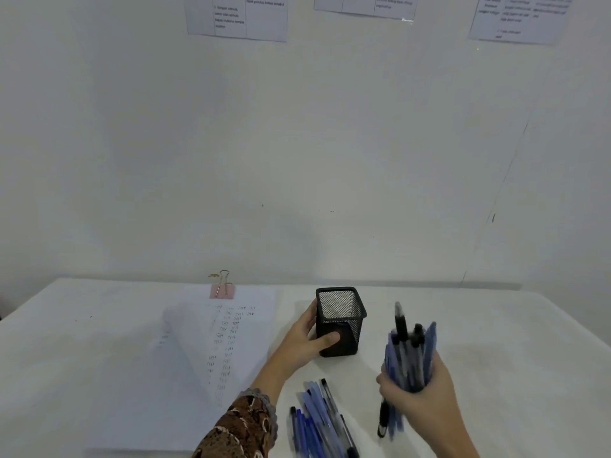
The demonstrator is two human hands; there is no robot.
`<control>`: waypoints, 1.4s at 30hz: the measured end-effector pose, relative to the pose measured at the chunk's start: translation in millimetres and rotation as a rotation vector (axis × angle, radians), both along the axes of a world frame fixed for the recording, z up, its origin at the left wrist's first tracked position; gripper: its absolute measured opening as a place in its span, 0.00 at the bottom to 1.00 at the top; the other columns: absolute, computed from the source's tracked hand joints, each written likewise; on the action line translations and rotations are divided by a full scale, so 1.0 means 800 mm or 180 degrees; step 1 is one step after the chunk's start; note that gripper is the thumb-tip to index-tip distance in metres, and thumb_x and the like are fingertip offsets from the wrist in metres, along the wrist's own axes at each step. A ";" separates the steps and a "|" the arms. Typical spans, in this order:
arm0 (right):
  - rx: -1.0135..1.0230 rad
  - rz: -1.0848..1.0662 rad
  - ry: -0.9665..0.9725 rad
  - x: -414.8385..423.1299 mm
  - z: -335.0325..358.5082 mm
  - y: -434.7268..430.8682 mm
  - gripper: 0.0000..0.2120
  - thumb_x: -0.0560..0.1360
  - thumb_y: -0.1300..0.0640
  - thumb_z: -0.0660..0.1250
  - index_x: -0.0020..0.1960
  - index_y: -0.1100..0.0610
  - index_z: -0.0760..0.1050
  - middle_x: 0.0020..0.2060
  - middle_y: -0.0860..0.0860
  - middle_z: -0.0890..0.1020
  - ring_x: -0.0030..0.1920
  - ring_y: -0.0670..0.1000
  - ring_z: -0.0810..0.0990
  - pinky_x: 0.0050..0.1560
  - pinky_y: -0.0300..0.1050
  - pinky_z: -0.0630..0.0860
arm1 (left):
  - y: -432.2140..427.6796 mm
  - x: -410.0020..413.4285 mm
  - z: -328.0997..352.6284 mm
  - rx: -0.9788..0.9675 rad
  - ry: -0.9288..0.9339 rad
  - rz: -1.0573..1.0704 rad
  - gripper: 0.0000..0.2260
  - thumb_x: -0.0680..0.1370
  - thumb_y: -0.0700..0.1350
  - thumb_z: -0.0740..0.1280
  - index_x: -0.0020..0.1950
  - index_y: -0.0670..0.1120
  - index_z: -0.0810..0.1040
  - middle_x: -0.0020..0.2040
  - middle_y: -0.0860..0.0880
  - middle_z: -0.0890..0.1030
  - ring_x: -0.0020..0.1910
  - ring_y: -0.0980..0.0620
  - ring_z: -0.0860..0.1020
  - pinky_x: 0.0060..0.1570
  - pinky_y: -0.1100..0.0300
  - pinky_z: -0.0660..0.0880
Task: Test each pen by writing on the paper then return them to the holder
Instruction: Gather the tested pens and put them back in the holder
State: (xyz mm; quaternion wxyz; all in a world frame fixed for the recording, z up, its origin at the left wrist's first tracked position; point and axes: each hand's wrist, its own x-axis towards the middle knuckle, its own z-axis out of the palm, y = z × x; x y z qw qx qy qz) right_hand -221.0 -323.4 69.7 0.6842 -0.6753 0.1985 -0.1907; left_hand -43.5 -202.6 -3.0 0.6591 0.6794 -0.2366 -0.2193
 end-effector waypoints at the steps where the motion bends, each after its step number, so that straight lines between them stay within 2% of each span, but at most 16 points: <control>1: 0.0344 -0.0065 -0.0040 0.003 -0.012 0.005 0.21 0.68 0.81 0.63 0.52 0.59 0.74 0.36 0.54 0.83 0.31 0.47 0.82 0.29 0.34 0.77 | 0.000 0.000 -0.001 0.0001 0.0003 0.0014 0.36 0.72 0.42 0.72 0.75 0.51 0.56 0.70 0.54 0.67 0.67 0.59 0.66 0.52 0.75 0.70; 4: 0.0080 -0.0310 0.0030 0.005 -0.054 0.014 0.27 0.64 0.82 0.66 0.60 0.64 0.72 0.48 0.62 0.82 0.40 0.52 0.83 0.37 0.34 0.78 | 0.000 -0.001 -0.003 -0.0017 0.0006 0.0057 0.35 0.72 0.42 0.71 0.74 0.51 0.57 0.70 0.53 0.67 0.66 0.59 0.66 0.51 0.76 0.70; 7: -0.0024 -0.0395 -0.0135 0.000 -0.065 0.014 0.21 0.64 0.82 0.67 0.56 0.71 0.73 0.39 0.60 0.84 0.34 0.45 0.83 0.35 0.31 0.78 | -0.001 -0.002 -0.003 -0.0014 -0.0008 0.0059 0.35 0.73 0.42 0.71 0.75 0.51 0.56 0.70 0.54 0.67 0.65 0.60 0.66 0.50 0.76 0.71; 9: -0.0019 -0.0400 -0.0151 -0.002 -0.065 0.010 0.18 0.65 0.82 0.66 0.54 0.72 0.73 0.32 0.53 0.85 0.32 0.44 0.82 0.34 0.31 0.77 | -0.001 -0.002 -0.004 -0.0007 -0.0024 0.0069 0.35 0.73 0.43 0.71 0.74 0.52 0.57 0.70 0.54 0.67 0.66 0.60 0.66 0.51 0.75 0.71; 11: -0.0019 -0.0376 -0.0113 -0.001 -0.065 0.005 0.17 0.66 0.81 0.65 0.53 0.72 0.73 0.32 0.53 0.85 0.32 0.45 0.82 0.35 0.32 0.78 | -0.001 -0.002 -0.004 -0.0024 -0.0023 0.0070 0.34 0.73 0.43 0.71 0.74 0.52 0.57 0.69 0.55 0.67 0.65 0.60 0.67 0.51 0.75 0.71; 14: 0.0273 -0.0356 -0.0114 0.003 -0.065 -0.002 0.14 0.66 0.84 0.62 0.46 0.71 0.73 0.28 0.59 0.82 0.32 0.55 0.82 0.43 0.48 0.81 | -0.002 -0.003 -0.003 -0.0060 -0.0005 0.0055 0.33 0.73 0.41 0.71 0.73 0.53 0.58 0.67 0.55 0.68 0.64 0.60 0.67 0.48 0.76 0.71; 15: 0.0405 -0.0399 -0.0181 0.007 -0.062 -0.003 0.14 0.64 0.85 0.62 0.42 0.70 0.73 0.26 0.58 0.81 0.32 0.59 0.81 0.40 0.51 0.81 | -0.001 -0.003 -0.002 -0.0071 0.0002 0.0047 0.33 0.73 0.40 0.70 0.72 0.53 0.58 0.67 0.55 0.68 0.63 0.61 0.67 0.48 0.76 0.71; 17: 0.0653 -0.0454 -0.0535 0.017 -0.043 -0.003 0.16 0.58 0.82 0.68 0.36 0.64 0.76 0.25 0.56 0.79 0.31 0.61 0.78 0.29 0.47 0.79 | -0.002 -0.003 -0.002 -0.0089 0.0006 0.0028 0.32 0.73 0.39 0.70 0.72 0.52 0.58 0.65 0.56 0.69 0.61 0.63 0.68 0.48 0.76 0.71; 19: 0.0889 -0.0371 -0.1099 0.034 -0.010 -0.002 0.12 0.56 0.69 0.73 0.36 0.58 0.77 0.28 0.53 0.79 0.29 0.57 0.78 0.28 0.46 0.79 | -0.001 -0.001 -0.002 -0.0059 0.0001 0.0011 0.32 0.73 0.37 0.70 0.71 0.52 0.59 0.65 0.56 0.69 0.60 0.64 0.69 0.49 0.75 0.71; 21: 0.0991 -0.0356 -0.1588 0.065 0.022 -0.007 0.12 0.65 0.71 0.70 0.37 0.54 0.77 0.30 0.50 0.79 0.30 0.52 0.79 0.33 0.45 0.80 | 0.000 0.002 -0.001 -0.0007 -0.0007 -0.0007 0.31 0.73 0.37 0.70 0.71 0.53 0.59 0.66 0.55 0.70 0.61 0.64 0.69 0.51 0.74 0.71; 23: 0.1007 -0.0388 -0.1797 0.103 0.049 -0.013 0.15 0.70 0.76 0.63 0.39 0.57 0.73 0.30 0.48 0.79 0.31 0.50 0.79 0.36 0.43 0.80 | 0.002 0.005 0.001 0.0033 -0.0036 -0.0093 0.30 0.73 0.36 0.69 0.69 0.54 0.61 0.66 0.55 0.71 0.62 0.64 0.70 0.53 0.72 0.72; 28: 0.0221 -0.0443 -0.1476 0.174 0.061 -0.007 0.12 0.68 0.78 0.65 0.39 0.62 0.73 0.28 0.46 0.80 0.30 0.46 0.79 0.35 0.39 0.78 | 0.004 0.009 -0.001 -0.0015 -0.0051 -0.0189 0.32 0.73 0.38 0.71 0.71 0.51 0.60 0.67 0.56 0.70 0.64 0.63 0.69 0.55 0.71 0.71; 31: -0.0243 -0.0258 -0.1079 0.187 0.033 -0.002 0.10 0.68 0.75 0.68 0.46 0.66 0.73 0.35 0.55 0.79 0.34 0.49 0.79 0.38 0.42 0.77 | 0.005 0.007 0.001 -0.0040 -0.0057 -0.0219 0.33 0.70 0.43 0.71 0.72 0.52 0.60 0.67 0.57 0.70 0.62 0.68 0.70 0.54 0.70 0.71; 34: -0.0443 -0.0102 -0.0784 0.191 0.020 -0.003 0.14 0.67 0.72 0.70 0.48 0.59 0.73 0.39 0.57 0.80 0.39 0.53 0.79 0.40 0.43 0.78 | 0.004 0.005 0.002 -0.0033 -0.0100 -0.0243 0.32 0.70 0.46 0.72 0.69 0.56 0.60 0.67 0.59 0.69 0.60 0.72 0.70 0.54 0.71 0.71; 38: -0.0849 0.0045 -0.0575 0.193 0.018 -0.006 0.18 0.65 0.69 0.72 0.49 0.53 0.71 0.43 0.56 0.81 0.43 0.55 0.81 0.44 0.49 0.80 | 0.006 0.005 0.000 0.0030 -0.0179 -0.0199 0.36 0.68 0.50 0.73 0.72 0.54 0.59 0.69 0.57 0.68 0.63 0.70 0.68 0.56 0.73 0.69; 42: -0.0957 0.0119 -0.0487 0.191 0.020 -0.006 0.21 0.65 0.68 0.72 0.53 0.55 0.68 0.45 0.57 0.80 0.43 0.55 0.81 0.41 0.45 0.79 | 0.005 0.004 0.001 0.0054 -0.0136 -0.0176 0.30 0.74 0.42 0.70 0.68 0.57 0.58 0.65 0.61 0.68 0.58 0.74 0.68 0.51 0.76 0.69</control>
